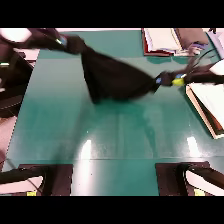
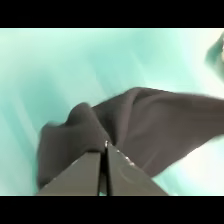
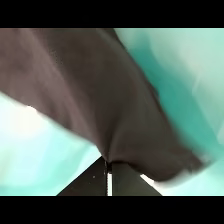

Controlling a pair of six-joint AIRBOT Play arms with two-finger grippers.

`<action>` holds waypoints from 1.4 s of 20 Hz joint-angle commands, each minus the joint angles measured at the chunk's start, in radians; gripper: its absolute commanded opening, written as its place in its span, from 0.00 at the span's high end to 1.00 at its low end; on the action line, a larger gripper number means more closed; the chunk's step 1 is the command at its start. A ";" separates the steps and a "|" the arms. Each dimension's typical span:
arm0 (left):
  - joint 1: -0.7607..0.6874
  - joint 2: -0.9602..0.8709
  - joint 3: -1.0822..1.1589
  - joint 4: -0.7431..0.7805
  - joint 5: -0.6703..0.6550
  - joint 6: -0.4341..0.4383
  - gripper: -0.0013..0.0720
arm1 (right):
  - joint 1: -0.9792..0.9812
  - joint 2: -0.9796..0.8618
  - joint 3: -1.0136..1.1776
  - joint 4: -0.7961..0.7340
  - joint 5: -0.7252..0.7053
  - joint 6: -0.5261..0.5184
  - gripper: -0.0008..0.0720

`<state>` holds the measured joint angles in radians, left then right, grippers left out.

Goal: Fold the shirts.

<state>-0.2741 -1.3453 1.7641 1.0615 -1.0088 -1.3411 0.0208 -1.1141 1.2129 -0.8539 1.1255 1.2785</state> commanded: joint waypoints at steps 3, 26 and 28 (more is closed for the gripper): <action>-0.069 0.234 0.040 0.044 -0.008 0.071 0.95 | -0.028 0.201 0.245 -0.066 0.123 0.055 0.96; 0.116 0.296 -0.599 0.090 -0.226 -0.100 0.24 | -0.028 0.347 -0.187 -0.193 0.119 0.138 0.96; 0.127 0.296 -0.743 0.087 -0.190 -0.101 0.25 | -0.028 0.347 -0.187 -0.193 0.104 0.138 0.96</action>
<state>-0.2104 -1.0679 1.1538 1.1427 -1.2079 -1.4220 -0.0078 -0.7666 1.0264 -1.0470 1.2491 1.4158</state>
